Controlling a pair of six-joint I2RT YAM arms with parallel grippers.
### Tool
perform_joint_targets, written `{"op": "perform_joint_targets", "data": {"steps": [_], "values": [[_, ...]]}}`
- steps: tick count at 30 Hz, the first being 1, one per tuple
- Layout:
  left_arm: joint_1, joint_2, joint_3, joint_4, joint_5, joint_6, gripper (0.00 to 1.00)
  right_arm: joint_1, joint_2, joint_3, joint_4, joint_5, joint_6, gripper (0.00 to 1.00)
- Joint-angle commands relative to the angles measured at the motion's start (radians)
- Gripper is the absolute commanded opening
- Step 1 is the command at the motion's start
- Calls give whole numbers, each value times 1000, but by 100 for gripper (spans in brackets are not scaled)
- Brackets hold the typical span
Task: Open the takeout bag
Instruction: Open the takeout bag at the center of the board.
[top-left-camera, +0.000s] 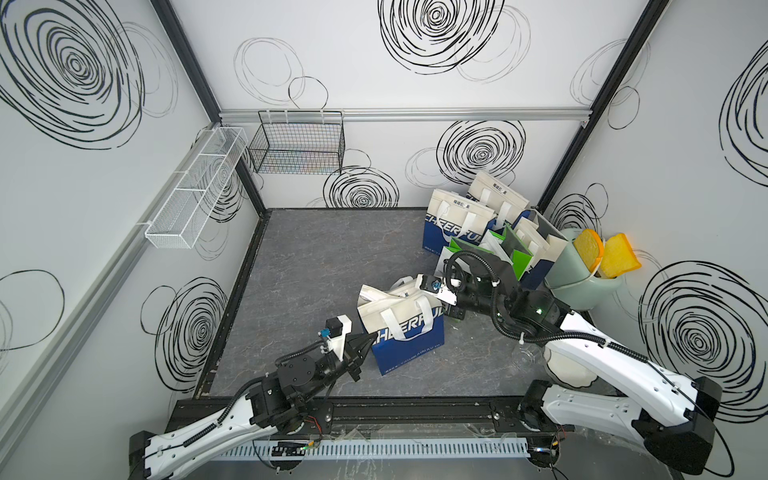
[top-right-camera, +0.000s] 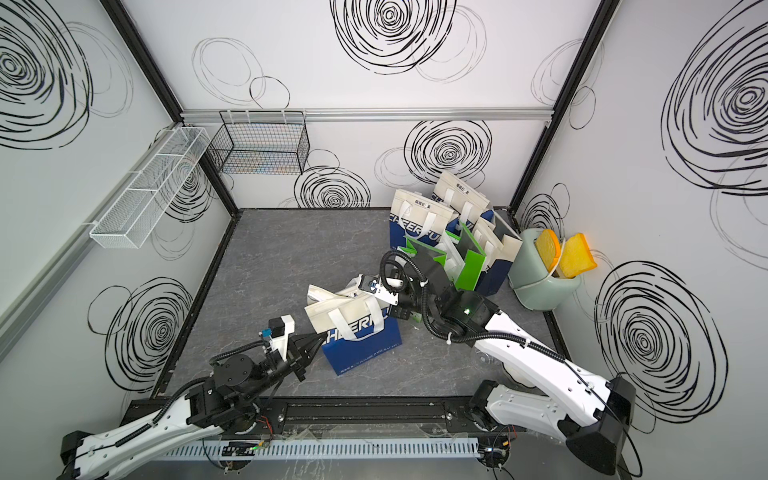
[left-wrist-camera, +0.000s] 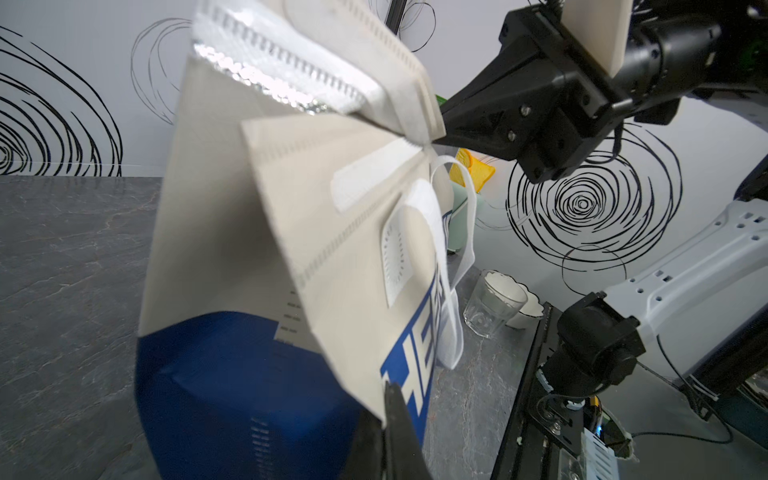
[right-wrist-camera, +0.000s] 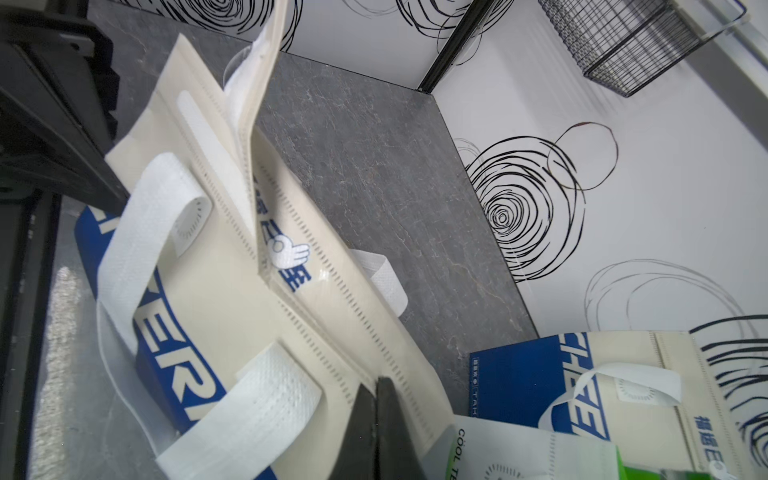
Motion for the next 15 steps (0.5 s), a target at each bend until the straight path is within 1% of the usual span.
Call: {"op": "perform_joint_targets", "data": {"steps": [1, 7, 10, 15], "values": [[-1, 5, 6, -23, 24, -7, 0, -64, -34, 103, 160, -25, 132, 0], [1, 11, 8, -19, 22, -9, 0, -70, -49, 75, 147, -35, 134, 0], [1, 18, 8, -12, 32, -10, 0, -74, -65, 48, 150, -16, 138, 0], [2, 33, 10, -16, 45, -7, 0, -93, -66, 55, 161, 16, 143, 0]]}}
